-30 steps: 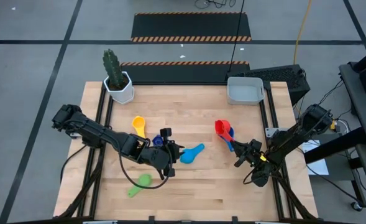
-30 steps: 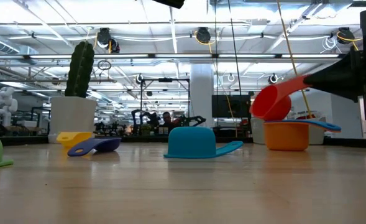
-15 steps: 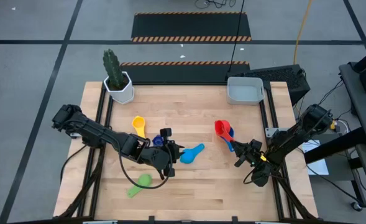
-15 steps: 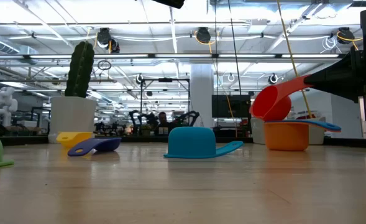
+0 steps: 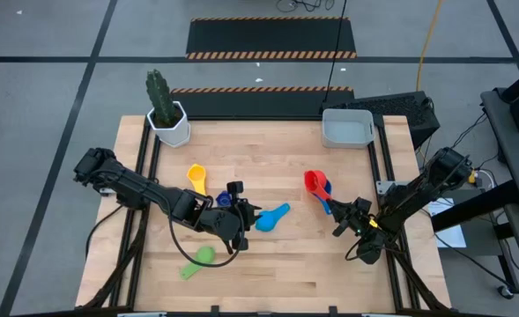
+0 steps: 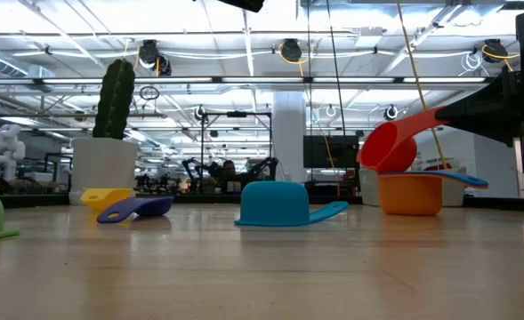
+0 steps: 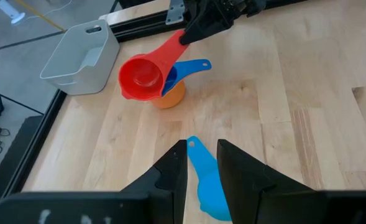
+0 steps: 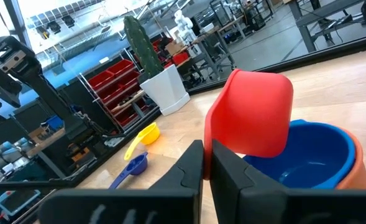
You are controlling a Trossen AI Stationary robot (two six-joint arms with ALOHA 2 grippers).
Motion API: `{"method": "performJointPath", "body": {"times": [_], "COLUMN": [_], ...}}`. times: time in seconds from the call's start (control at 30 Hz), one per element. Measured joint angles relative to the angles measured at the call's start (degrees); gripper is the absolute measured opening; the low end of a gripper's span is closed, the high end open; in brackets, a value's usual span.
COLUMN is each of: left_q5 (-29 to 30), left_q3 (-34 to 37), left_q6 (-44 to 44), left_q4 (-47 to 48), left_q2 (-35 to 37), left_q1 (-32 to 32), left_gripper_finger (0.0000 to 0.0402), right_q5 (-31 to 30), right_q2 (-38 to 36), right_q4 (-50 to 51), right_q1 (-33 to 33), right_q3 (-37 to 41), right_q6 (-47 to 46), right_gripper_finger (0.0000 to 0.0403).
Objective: Nest measuring cups in basket
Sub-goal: Stack the red measuring cup on top of the blue measuring cup
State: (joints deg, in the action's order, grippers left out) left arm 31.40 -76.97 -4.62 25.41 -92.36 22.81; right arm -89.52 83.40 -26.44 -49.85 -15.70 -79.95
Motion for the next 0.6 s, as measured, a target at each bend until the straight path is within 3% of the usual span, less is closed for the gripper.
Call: {"method": "performJointPath", "body": {"times": [0.6], "left_q5": [-0.5], "left_q3": [0.0], "left_q6": [-0.1], "left_q4": [-0.2], "left_q2": [0.0], "left_q1": [0.0], "left_gripper_finger": [0.009], "right_q5": [-0.2], "right_q2": [0.0], "right_q4": [-2.5], "right_q1": [-0.9], "right_q3": [0.0], "right_q6": [3.2], "right_gripper_finger": [0.0009]}}
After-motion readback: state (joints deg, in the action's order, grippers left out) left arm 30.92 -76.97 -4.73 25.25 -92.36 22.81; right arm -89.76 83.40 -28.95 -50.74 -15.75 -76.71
